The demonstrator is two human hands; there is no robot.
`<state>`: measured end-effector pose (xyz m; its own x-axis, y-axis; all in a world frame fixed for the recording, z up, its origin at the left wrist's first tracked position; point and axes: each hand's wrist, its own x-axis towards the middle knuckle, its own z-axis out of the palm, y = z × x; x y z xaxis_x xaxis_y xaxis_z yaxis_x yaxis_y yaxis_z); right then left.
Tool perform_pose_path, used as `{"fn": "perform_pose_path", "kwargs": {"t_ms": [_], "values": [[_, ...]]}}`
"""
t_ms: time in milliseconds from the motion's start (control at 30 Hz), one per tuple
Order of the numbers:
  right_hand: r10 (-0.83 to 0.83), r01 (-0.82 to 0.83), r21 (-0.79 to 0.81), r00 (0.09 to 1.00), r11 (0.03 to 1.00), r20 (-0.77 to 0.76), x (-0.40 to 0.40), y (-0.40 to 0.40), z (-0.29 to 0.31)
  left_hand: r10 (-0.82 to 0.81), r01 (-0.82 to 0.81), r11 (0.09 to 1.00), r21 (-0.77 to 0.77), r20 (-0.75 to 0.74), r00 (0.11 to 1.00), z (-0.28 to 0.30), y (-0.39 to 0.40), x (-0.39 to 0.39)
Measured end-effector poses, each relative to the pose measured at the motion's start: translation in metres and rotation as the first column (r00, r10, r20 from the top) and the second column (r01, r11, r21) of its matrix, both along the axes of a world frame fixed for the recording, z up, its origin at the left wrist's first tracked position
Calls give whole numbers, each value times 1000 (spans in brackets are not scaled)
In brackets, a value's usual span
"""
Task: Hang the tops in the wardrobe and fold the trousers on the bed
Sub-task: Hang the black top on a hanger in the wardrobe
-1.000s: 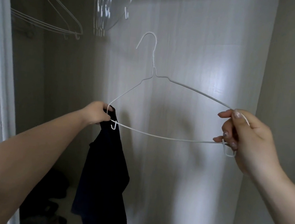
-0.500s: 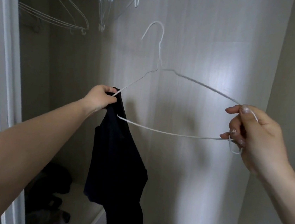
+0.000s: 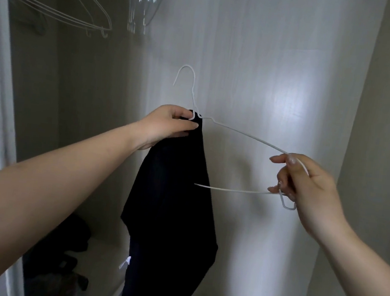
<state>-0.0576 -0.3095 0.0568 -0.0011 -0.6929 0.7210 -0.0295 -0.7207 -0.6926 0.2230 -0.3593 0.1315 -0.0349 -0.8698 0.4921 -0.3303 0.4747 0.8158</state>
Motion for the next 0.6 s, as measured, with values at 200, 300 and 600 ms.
{"fn": "perform_pose_path", "kwargs": {"t_ms": [200, 300, 600], "values": [[-135, 125, -75, 980, 989, -148, -3, 1, 1, 150, -151, 988, -30, -36, 988, -7, -10, -11], [-557, 399, -501, 802, 768, -215, -9, 12, -2, 173, -174, 985, -8, -69, 983, -10, -13, -16], [-330, -3, -417, 607, 909, -723, 45, 15, -71, 133, -134, 991, 1, -148, 980, -3, -6, -35]]}}
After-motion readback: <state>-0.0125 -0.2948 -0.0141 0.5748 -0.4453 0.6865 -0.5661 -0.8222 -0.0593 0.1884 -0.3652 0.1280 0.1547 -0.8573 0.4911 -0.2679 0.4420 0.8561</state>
